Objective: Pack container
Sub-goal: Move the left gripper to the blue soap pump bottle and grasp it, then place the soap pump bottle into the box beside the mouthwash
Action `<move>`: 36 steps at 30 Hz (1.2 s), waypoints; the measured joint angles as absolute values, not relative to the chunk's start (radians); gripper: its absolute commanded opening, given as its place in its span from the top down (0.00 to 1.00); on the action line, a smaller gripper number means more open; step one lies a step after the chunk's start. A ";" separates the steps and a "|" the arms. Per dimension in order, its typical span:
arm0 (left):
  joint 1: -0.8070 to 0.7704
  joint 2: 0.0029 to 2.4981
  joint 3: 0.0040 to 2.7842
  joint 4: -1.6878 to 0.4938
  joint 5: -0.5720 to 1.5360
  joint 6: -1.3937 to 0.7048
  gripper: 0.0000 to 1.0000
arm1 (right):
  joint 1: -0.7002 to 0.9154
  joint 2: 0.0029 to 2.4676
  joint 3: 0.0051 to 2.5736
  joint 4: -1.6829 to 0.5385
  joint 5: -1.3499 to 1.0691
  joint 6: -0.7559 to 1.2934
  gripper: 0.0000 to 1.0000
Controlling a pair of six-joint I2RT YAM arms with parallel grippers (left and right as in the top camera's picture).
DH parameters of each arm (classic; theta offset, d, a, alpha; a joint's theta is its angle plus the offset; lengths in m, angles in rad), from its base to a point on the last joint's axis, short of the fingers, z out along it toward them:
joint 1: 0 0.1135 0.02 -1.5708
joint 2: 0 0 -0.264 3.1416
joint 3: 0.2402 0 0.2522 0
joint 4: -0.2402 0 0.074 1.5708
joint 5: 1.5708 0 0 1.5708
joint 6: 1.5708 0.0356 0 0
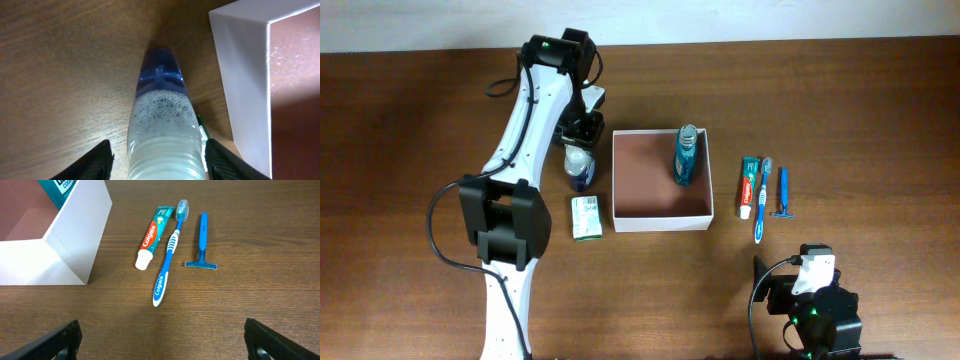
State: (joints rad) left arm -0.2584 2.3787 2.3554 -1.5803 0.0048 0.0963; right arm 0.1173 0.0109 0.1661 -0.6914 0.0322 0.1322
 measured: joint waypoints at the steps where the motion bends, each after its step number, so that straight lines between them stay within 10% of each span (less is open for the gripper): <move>1: -0.258 2.381 2.355 -1.584 0.005 0.089 0.46 | 0.117 0.011 0.166 -0.691 0.032 0.132 0.01; 11: -0.258 2.384 2.355 -1.654 0.008 0.056 0.81 | 0.117 0.011 0.166 -0.691 0.032 0.132 0.01; 36: -0.451 1.959 2.367 -1.570 -0.022 -0.200 0.95 | 0.117 0.011 0.166 -0.691 0.032 0.132 0.01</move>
State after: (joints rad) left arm -0.4507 1.9594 2.3669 -1.5700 -0.0223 -0.2001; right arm 0.1173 0.0109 0.1661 -0.6914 0.0319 0.1318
